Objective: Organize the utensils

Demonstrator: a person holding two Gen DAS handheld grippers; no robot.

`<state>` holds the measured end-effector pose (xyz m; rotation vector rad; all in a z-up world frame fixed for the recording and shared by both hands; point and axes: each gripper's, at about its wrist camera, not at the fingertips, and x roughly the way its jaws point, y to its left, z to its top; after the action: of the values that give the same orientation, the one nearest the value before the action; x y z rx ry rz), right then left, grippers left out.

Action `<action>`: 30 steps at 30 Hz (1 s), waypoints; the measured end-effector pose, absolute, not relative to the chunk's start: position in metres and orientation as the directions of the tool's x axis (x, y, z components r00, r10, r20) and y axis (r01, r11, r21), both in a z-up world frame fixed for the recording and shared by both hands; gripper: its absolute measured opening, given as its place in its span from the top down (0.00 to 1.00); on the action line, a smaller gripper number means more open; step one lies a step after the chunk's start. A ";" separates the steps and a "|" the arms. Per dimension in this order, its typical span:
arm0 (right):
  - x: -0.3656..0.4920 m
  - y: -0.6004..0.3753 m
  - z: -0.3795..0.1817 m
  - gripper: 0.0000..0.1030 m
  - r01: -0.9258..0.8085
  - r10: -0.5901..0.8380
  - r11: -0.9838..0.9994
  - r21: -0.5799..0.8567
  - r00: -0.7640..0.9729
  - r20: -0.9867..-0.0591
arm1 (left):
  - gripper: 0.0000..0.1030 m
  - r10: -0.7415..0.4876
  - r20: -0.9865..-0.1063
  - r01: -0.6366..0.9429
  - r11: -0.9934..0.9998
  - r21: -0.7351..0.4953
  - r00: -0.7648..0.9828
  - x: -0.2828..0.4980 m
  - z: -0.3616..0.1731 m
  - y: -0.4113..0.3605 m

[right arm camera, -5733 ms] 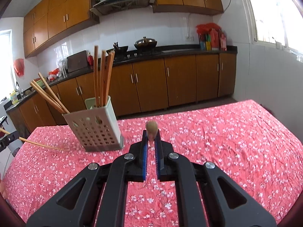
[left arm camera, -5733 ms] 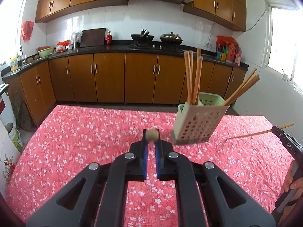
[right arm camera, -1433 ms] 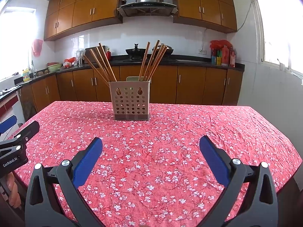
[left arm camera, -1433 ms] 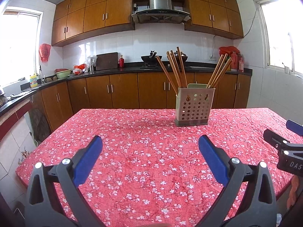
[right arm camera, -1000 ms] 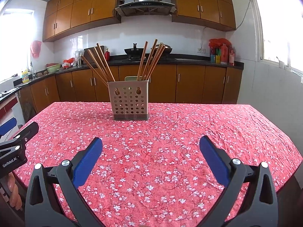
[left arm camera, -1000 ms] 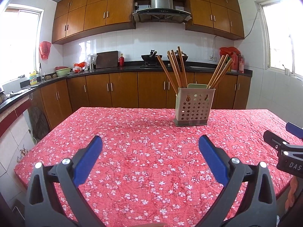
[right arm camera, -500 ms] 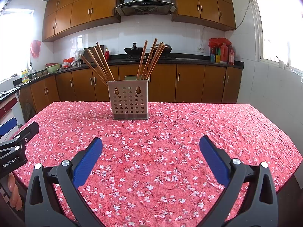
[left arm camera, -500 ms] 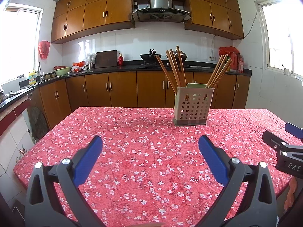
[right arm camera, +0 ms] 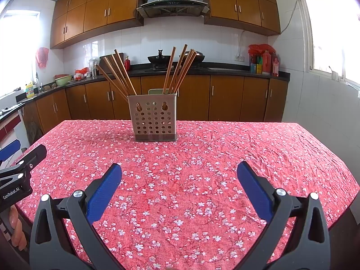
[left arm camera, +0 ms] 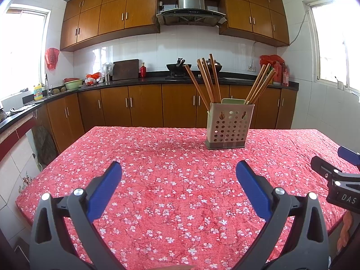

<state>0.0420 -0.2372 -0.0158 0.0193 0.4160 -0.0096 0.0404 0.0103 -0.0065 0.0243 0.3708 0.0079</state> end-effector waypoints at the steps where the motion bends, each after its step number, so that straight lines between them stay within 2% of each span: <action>1: 0.042 -0.237 -0.016 0.02 0.013 -0.005 1.000 0.017 0.915 -0.404 | 0.04 0.012 -0.362 -0.003 1.000 0.025 0.932 0.040 -0.006 0.010; 30: 0.043 -0.238 -0.016 0.02 0.013 -0.004 1.000 0.019 0.913 -0.408 | 0.04 0.008 -0.368 0.001 1.000 0.024 0.930 0.041 -0.012 0.010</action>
<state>0.0427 -0.2375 -0.0165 0.0211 0.4202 -0.0091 0.0410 0.0104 -0.0118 0.0240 0.3772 0.0040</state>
